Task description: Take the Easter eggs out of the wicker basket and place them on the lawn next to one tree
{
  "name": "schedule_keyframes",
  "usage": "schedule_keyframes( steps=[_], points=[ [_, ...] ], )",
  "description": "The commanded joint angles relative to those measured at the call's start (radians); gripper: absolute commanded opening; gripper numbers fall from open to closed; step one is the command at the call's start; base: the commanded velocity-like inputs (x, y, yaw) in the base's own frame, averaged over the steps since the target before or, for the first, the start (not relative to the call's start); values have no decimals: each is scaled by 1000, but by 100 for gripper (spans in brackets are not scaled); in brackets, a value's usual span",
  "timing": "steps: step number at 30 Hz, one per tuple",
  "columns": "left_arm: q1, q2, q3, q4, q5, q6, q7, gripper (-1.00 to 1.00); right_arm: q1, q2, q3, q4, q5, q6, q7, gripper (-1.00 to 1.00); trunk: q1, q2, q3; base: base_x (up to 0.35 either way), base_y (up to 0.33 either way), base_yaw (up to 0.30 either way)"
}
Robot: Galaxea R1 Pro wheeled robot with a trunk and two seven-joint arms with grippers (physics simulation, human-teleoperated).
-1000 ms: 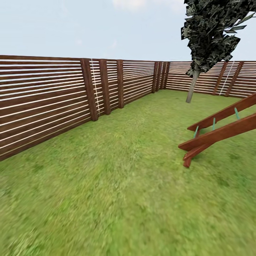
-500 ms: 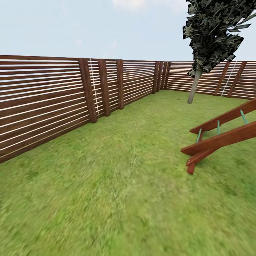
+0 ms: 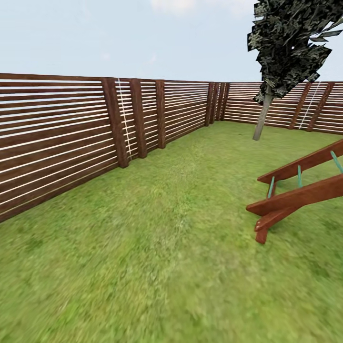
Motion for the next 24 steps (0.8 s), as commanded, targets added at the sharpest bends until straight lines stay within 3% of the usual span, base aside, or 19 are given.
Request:
schedule_keyframes(
  steps=[1, 12, 24],
  points=[
    [0, 0, -1, 1, -1, -3, 0, 100, 0, 0, -1, -1, 1, 0, 0, 100, 1, 0, -1, 335, 0, 0],
    [0, 1, -1, 1, -1, -3, 0, 100, 0, 0, -1, -1, 2, 0, 0, 100, 1, 0, -1, 334, 22, 0],
    [0, 1, -1, 1, -1, -3, 0, 100, 0, 0, -1, -1, 2, 0, 0, 100, 1, 0, -1, 313, 146, 0]
  ],
)
